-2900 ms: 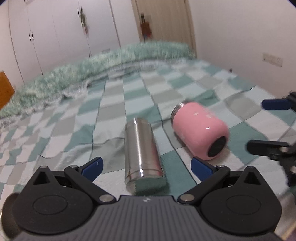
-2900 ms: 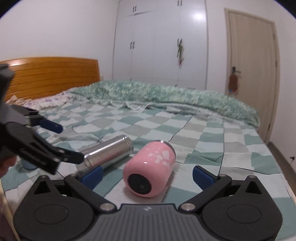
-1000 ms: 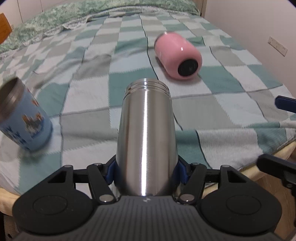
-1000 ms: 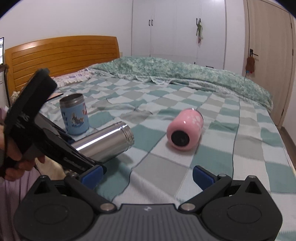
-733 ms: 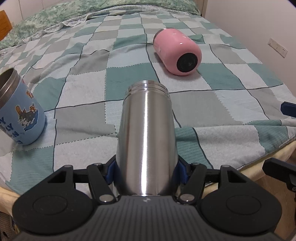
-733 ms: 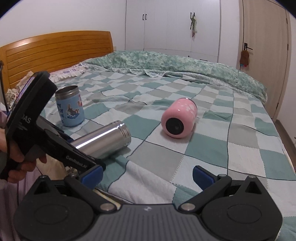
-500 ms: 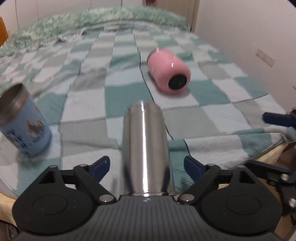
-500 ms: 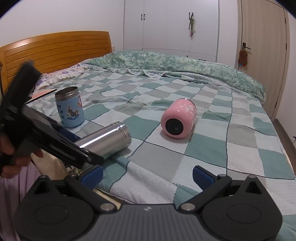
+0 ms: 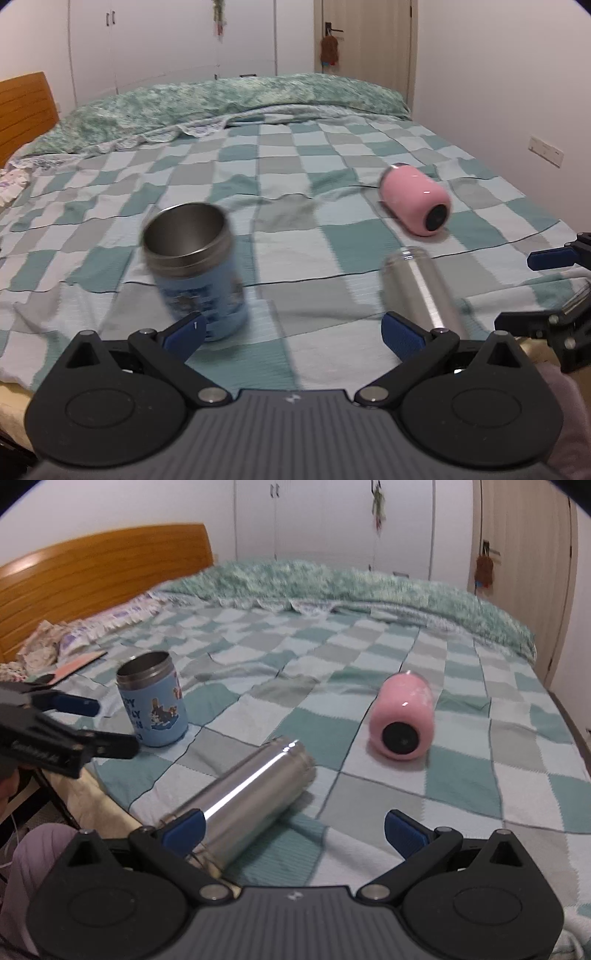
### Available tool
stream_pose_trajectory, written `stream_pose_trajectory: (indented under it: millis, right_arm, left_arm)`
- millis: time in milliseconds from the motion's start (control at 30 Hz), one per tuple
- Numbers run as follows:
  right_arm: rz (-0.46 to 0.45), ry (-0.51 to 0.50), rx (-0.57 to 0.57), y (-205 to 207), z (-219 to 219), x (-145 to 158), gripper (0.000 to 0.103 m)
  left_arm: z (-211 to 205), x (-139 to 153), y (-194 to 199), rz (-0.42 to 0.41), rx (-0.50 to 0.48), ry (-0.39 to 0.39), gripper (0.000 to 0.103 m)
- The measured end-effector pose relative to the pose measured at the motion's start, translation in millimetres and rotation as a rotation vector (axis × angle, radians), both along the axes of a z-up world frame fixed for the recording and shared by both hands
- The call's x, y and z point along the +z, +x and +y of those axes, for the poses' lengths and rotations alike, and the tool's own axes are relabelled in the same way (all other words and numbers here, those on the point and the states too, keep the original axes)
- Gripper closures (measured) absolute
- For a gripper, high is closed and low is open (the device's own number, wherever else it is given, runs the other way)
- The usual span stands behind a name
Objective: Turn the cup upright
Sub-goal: 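Close the right tool on the silver bottle while the left tool releases it, then turn the silver bottle upright with the right tool, set it beside the blue cup, open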
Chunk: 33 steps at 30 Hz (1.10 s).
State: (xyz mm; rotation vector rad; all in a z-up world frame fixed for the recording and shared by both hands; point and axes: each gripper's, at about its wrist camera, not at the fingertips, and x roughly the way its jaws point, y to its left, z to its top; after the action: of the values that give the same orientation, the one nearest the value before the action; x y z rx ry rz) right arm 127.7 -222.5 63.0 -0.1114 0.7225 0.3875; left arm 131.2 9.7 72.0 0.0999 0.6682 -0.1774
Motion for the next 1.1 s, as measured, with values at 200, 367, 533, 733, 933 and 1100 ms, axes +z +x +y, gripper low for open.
stream_pose_trajectory:
  millis: [200, 367, 533, 733, 933, 1100]
  right_arm:
    - [0.129, 0.031, -0.091, 28.2, 34.2, -8.0, 0.000]
    - [0.238, 0.051, -0.170, 52.0, 49.2, -20.8, 0.000]
    - [0.325, 0.080, -0.242, 71.9, 57.4, -34.7, 0.005]
    - [0.445, 0.157, -0.289, 94.7, 58.3, -54.8, 0.033]
    - [0.424, 0.207, -0.292, 89.4, 51.1, -48.7, 0.038]
    - [0.388, 0.235, -0.282, 81.6, 46.8, -42.7, 0.039]
  left_arm:
    - [35.7, -9.7, -1.1, -0.033, 0.005, -0.023, 0.000]
    - [56.1, -20.0, 5.7, -0.014, -0.015, -0.039, 0.000]
    - [67.0, -30.2, 12.8, -0.017, -0.037, -0.040, 0.000]
    - [75.3, -44.0, 21.4, 0.002, -0.057, -0.084, 0.000]
    - [81.7, -48.8, 24.8, 0.002, -0.065, -0.114, 0.000]
    - [81.4, -47.9, 25.4, -0.003, -0.070, -0.133, 0.000]
